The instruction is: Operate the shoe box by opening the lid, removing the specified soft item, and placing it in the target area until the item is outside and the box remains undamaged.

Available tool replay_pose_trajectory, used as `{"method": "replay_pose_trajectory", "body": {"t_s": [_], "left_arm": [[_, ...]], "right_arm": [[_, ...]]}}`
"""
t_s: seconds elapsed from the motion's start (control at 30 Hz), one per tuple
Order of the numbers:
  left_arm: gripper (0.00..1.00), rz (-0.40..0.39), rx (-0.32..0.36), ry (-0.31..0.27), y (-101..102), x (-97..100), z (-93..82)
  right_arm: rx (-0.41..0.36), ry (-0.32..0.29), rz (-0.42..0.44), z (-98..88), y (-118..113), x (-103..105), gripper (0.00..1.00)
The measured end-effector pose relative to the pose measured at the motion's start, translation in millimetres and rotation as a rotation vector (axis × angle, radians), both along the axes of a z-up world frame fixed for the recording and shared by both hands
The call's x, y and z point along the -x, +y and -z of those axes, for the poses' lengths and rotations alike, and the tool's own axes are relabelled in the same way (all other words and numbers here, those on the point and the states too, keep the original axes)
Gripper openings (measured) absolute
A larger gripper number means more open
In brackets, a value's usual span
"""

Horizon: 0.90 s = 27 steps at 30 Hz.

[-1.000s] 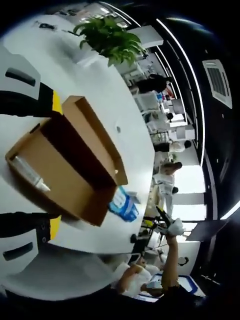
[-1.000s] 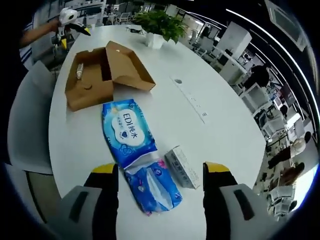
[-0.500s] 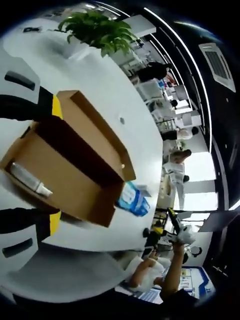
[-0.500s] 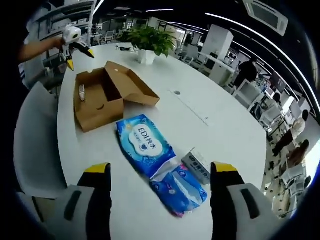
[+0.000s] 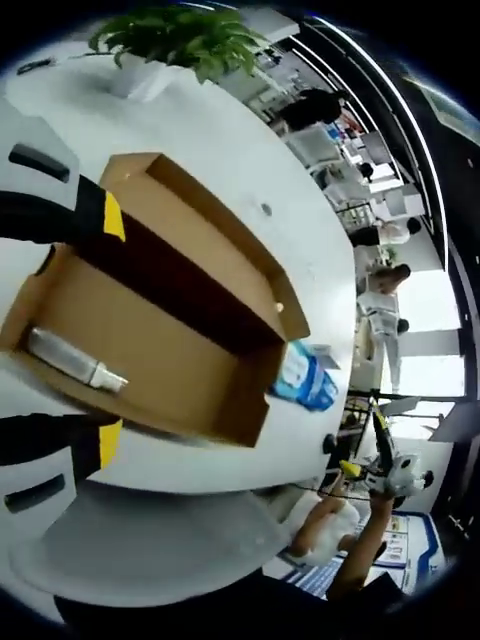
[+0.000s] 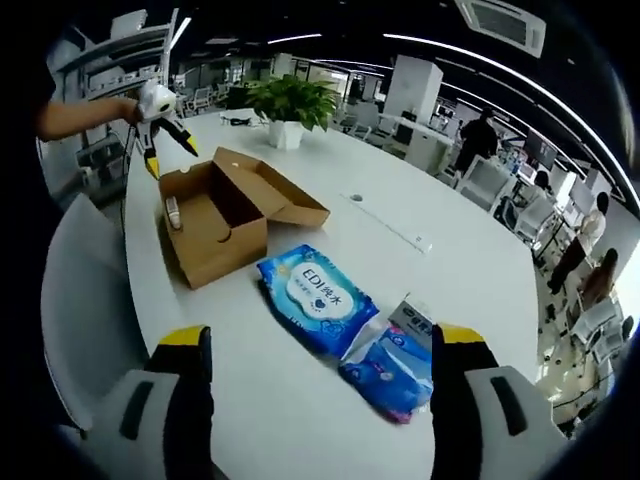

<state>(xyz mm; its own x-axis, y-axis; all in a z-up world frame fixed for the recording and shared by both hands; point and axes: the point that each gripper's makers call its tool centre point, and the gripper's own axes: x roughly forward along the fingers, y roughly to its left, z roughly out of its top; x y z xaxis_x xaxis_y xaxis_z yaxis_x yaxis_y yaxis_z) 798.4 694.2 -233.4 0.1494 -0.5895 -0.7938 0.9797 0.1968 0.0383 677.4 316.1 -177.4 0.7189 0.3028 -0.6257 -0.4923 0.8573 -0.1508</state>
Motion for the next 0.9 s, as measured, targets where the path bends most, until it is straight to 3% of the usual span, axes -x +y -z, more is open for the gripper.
{"method": "replay_pose_trajectory", "body": {"t_s": [0.43, 0.9], "left_arm": [[0.68, 0.101, -0.1, 0.031, -9, -1.0, 16.8], [0.67, 0.292, -0.271, 0.073, -2, -3.3, 49.6]], "right_arm": [[-0.061, -0.013, 0.045, -6.7, 20, 26, 0.95], [-0.086, 0.024, 0.044, 2.5, 31, 41, 0.96]]}}
